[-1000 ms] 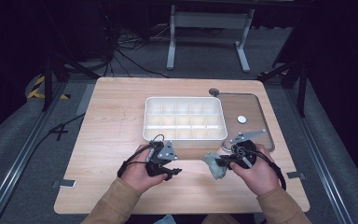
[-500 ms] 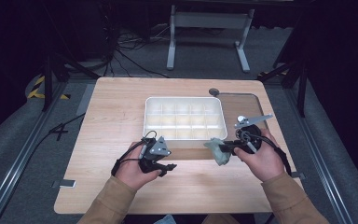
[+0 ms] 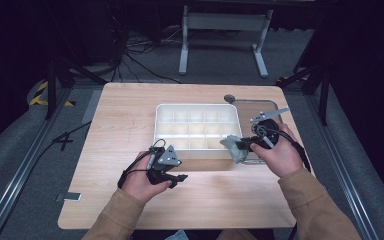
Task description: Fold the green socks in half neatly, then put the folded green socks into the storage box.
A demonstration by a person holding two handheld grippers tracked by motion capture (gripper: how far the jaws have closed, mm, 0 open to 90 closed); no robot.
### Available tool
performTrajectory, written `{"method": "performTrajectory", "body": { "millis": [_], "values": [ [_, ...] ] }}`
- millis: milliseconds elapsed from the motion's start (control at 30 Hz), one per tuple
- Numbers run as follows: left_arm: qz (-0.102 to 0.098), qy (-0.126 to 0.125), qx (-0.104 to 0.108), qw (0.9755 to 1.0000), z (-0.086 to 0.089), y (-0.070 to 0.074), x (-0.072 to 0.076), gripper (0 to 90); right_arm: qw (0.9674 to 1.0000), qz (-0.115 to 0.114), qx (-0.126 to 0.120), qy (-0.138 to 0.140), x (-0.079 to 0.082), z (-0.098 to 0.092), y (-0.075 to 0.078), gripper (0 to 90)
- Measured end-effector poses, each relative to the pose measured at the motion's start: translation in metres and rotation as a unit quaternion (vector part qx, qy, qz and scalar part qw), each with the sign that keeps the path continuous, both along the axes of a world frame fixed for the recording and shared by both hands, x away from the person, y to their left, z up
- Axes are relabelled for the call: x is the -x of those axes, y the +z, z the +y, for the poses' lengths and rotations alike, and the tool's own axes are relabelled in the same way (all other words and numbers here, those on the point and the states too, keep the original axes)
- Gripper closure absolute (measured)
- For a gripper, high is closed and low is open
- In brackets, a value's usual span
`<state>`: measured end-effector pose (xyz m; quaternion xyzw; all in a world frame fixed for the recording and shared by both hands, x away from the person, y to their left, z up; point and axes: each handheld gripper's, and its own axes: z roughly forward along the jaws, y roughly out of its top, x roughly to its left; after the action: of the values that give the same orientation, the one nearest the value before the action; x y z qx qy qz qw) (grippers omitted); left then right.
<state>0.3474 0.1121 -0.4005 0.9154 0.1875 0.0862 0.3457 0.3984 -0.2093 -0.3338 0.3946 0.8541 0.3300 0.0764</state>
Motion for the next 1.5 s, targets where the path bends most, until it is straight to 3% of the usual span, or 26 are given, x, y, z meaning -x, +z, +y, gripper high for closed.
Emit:
{"method": "performTrajectory", "body": {
  "millis": [700,1067,1400,1500],
  "values": [
    [0.001,0.007,0.006,1.0000,0.005,0.001,-0.001,49.4,0.9996,-0.010,0.021,-0.015,-0.047,0.001,0.005,79.8],
    [0.002,0.006,0.003,1.0000,0.005,0.001,0.000,49.4,0.9992,-0.017,0.035,-0.013,-0.062,0.005,-0.007,79.6],
    [0.004,0.004,0.002,1.0000,0.004,0.000,0.000,49.4,0.9970,-0.007,0.076,-0.006,-0.072,0.017,-0.029,79.7],
    [0.005,0.005,0.003,1.0000,0.004,0.000,0.000,49.4,0.9948,-0.005,0.102,0.002,-0.073,0.021,-0.037,79.7]
  ]
}}
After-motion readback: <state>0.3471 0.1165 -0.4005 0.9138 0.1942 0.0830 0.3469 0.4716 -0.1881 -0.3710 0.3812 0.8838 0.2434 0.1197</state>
